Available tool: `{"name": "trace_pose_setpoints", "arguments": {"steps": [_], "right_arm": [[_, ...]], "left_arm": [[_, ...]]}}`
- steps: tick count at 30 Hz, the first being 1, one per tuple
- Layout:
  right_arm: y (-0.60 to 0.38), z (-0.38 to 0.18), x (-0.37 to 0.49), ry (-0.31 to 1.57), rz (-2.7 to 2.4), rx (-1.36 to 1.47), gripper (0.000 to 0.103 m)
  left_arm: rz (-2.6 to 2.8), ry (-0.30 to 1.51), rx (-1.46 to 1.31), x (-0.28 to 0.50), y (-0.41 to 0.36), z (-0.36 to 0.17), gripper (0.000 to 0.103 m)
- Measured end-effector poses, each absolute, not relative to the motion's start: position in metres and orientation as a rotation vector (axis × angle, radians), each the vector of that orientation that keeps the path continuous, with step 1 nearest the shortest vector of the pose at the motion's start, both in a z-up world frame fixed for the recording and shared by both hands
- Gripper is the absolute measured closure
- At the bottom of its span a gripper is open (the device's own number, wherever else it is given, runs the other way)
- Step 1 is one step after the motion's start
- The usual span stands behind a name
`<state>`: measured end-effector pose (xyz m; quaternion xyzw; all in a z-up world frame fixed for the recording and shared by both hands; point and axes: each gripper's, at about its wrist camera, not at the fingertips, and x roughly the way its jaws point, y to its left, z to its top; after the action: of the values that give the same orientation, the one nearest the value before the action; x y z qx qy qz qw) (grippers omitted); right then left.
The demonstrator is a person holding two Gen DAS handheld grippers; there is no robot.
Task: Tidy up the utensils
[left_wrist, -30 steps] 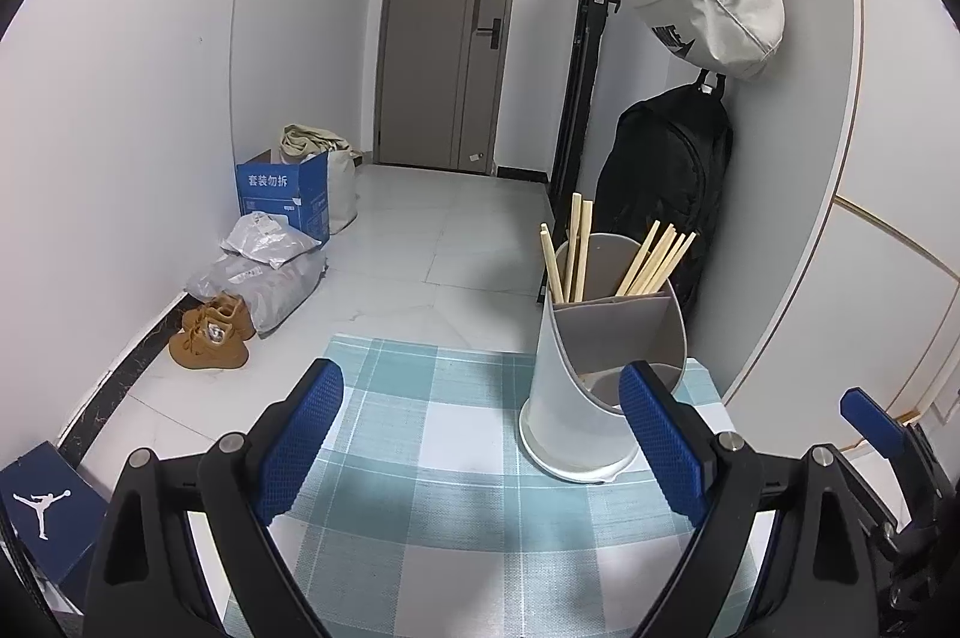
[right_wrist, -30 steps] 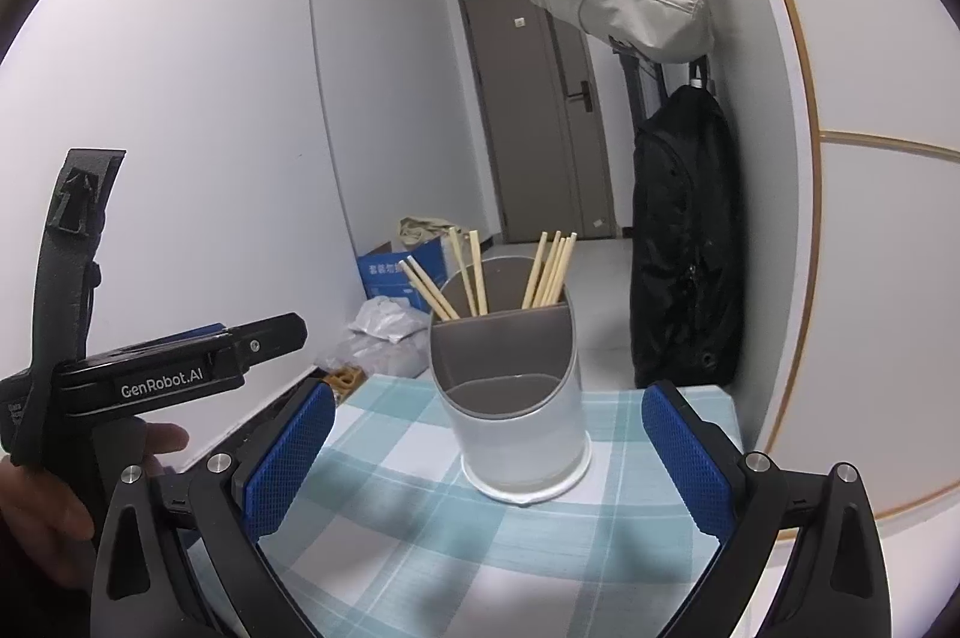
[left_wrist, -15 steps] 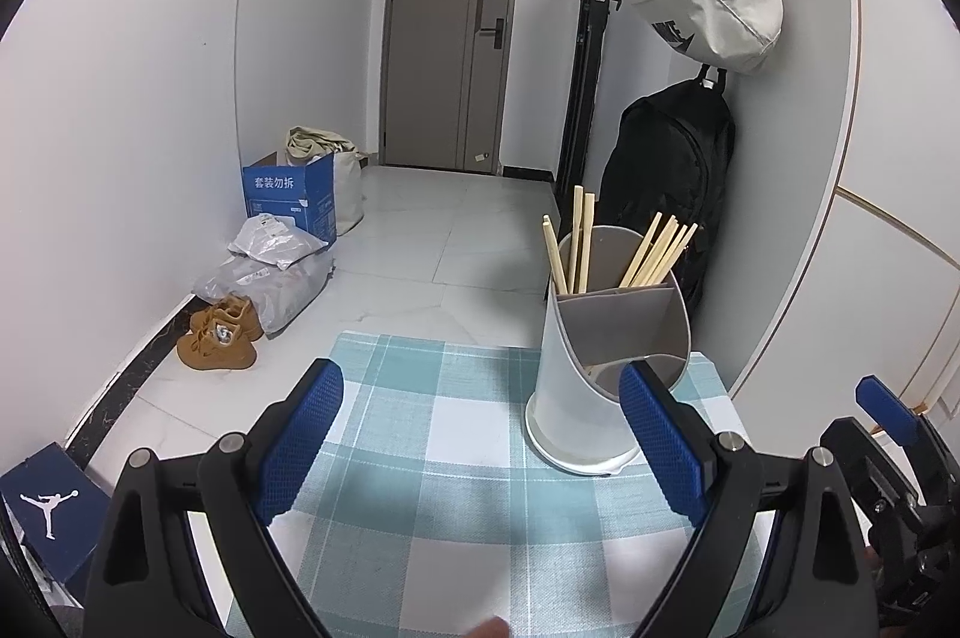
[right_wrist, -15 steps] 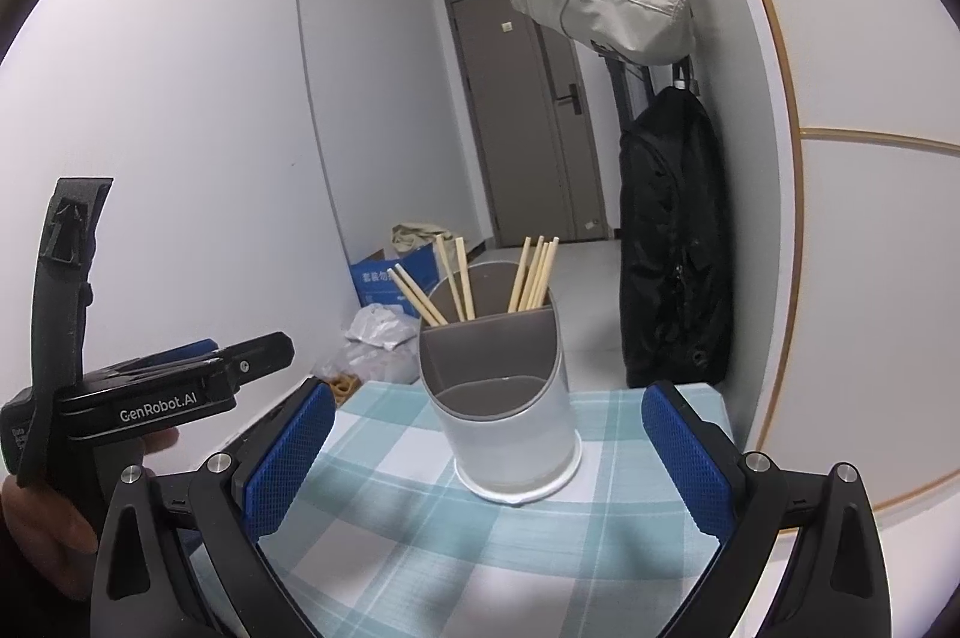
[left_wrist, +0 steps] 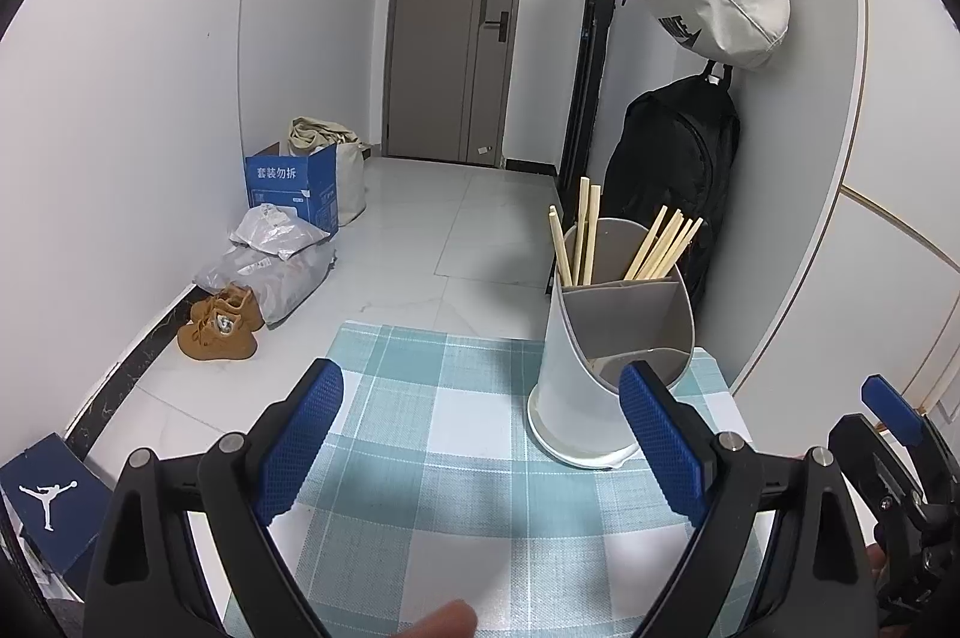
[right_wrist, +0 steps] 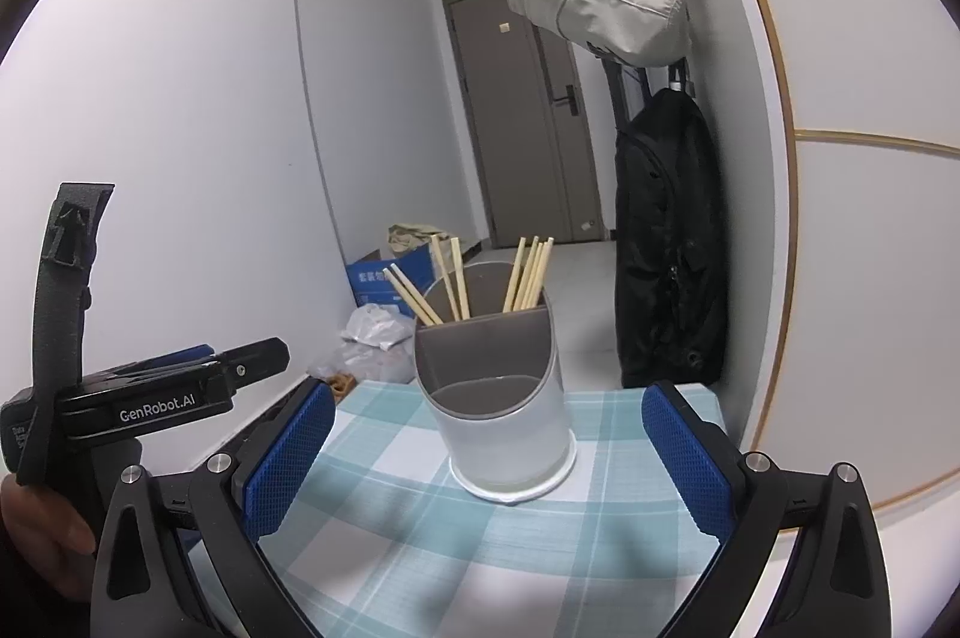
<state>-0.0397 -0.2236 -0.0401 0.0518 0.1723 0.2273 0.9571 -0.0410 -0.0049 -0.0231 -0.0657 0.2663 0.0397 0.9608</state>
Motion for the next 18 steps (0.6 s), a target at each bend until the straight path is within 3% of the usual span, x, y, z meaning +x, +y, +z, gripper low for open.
{"name": "trace_pose_setpoints", "arguments": {"steps": [18], "right_arm": [[-0.2221, -0.0391, -0.0408, 0.344, 0.462, 0.094, 0.000]], "left_arm": [[0.075, 0.536, -0.119, -0.0443, -0.0071, -0.0227, 0.012]]}}
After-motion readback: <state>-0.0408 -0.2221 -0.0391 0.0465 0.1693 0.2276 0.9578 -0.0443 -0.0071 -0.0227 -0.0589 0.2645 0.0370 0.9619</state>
